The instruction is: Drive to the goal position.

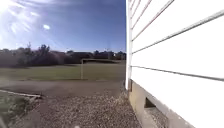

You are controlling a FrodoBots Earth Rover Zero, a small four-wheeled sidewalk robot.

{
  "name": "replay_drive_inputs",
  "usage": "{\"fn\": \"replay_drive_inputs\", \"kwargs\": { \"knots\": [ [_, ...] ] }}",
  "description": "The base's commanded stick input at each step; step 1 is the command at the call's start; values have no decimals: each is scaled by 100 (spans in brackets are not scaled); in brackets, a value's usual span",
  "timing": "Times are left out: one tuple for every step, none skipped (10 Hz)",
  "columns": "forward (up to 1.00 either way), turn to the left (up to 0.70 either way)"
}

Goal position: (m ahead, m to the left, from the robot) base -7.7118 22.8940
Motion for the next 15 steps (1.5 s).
{"fn": "replay_drive_inputs", "kwargs": {
  "knots": [
    [5,0],
    [5,0],
    [5,0],
    [5,0],
    [5,0],
    [4,0],
    [4,0],
    [5,0],
    [5,0],
    [5,0],
    [5,0],
    [5,0],
    [5,0],
    [5,0],
    [5,0]
  ]
}}
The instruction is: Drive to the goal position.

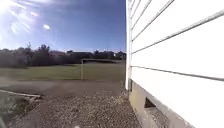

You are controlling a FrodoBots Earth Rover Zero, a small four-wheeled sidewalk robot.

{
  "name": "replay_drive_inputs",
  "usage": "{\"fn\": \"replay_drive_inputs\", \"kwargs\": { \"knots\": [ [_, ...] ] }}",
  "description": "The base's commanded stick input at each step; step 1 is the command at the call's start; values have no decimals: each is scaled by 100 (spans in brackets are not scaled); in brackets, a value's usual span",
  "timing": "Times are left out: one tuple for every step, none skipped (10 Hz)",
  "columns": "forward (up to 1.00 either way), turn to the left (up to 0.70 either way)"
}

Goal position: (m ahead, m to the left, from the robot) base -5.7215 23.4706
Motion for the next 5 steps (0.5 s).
{"fn": "replay_drive_inputs", "kwargs": {
  "knots": [
    [5,0],
    [5,0],
    [5,0],
    [5,0],
    [5,0]
  ]
}}
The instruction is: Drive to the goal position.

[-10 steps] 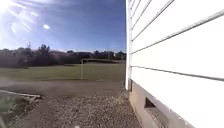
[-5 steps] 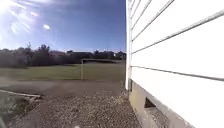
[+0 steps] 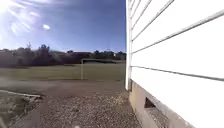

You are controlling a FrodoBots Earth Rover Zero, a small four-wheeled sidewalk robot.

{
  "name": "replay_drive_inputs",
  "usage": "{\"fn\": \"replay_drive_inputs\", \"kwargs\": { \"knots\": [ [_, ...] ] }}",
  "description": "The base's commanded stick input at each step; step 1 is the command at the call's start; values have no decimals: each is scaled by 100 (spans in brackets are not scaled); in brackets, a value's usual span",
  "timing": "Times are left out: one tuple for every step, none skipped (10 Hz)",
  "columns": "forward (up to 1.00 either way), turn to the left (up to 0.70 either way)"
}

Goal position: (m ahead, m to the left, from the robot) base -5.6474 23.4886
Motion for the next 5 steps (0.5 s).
{"fn": "replay_drive_inputs", "kwargs": {
  "knots": [
    [5,0],
    [5,0],
    [5,0],
    [5,0],
    [5,0]
  ]
}}
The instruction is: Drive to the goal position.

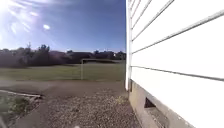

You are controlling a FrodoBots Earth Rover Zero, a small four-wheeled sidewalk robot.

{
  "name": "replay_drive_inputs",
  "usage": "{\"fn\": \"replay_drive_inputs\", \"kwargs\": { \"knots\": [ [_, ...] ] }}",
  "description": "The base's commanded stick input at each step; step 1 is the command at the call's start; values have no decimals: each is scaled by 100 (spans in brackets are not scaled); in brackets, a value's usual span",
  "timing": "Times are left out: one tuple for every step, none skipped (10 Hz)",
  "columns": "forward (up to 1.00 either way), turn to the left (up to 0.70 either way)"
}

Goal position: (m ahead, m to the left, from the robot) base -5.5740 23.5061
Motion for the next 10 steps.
{"fn": "replay_drive_inputs", "kwargs": {
  "knots": [
    [5,0],
    [5,0],
    [5,0],
    [5,0],
    [5,0],
    [5,0],
    [5,0],
    [5,0],
    [5,0],
    [5,0]
  ]
}}
